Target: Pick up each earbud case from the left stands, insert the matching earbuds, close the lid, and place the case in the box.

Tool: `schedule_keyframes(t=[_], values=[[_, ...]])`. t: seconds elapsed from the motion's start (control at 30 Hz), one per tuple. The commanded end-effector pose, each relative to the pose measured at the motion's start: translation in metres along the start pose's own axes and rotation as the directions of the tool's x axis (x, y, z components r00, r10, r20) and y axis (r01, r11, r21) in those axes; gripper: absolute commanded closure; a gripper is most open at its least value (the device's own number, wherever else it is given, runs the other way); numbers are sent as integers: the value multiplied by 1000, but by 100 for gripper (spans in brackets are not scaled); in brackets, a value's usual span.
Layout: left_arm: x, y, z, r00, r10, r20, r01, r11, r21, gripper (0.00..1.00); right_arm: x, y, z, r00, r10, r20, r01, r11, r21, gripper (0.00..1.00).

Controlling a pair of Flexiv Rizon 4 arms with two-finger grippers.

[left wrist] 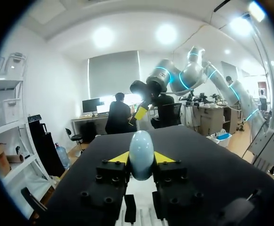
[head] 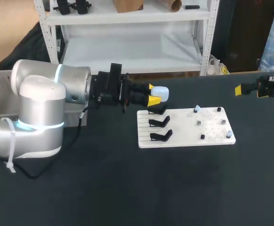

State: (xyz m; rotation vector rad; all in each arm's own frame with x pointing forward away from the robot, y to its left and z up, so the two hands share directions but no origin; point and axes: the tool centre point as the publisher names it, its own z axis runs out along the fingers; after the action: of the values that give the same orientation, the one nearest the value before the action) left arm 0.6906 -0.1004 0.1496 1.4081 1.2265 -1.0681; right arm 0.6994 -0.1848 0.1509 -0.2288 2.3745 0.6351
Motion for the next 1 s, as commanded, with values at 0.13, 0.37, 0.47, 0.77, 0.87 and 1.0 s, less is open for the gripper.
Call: schedule_keyframes(t=[0.13, 0.37, 0.47, 0.77, 0.87, 1.0], values=[[0, -3, 0, 1000, 2, 2, -2, 999, -50, 100, 0, -1, 1, 1000, -1, 0, 1, 1000, -5, 0], [0, -3, 0, 1000, 2, 2, -2, 999, -50, 100, 0, -1, 1, 1000, -1, 0, 1, 1000, -5, 0], [-3, -5, 3, 1000, 14, 11, -14, 999, -41, 100, 2, 16, -3, 1000, -29, 13, 29, 999, -26, 0], [-15, 1, 27, 996, 42, 78, -46, 997, 55, 100, 38, 73, -12, 990, -140, -30, 137, 988, -75, 0], [-15, 2, 36, 996, 31, 89, -38, 997, 70, 100, 45, 84, -16, 986, -160, -37, 156, 984, -88, 0], [-14, 3, 43, 995, 22, 95, -31, 996, 88, 100, 56, 100, -18, 983, -174, -54, 169, 981, -94, 0]])
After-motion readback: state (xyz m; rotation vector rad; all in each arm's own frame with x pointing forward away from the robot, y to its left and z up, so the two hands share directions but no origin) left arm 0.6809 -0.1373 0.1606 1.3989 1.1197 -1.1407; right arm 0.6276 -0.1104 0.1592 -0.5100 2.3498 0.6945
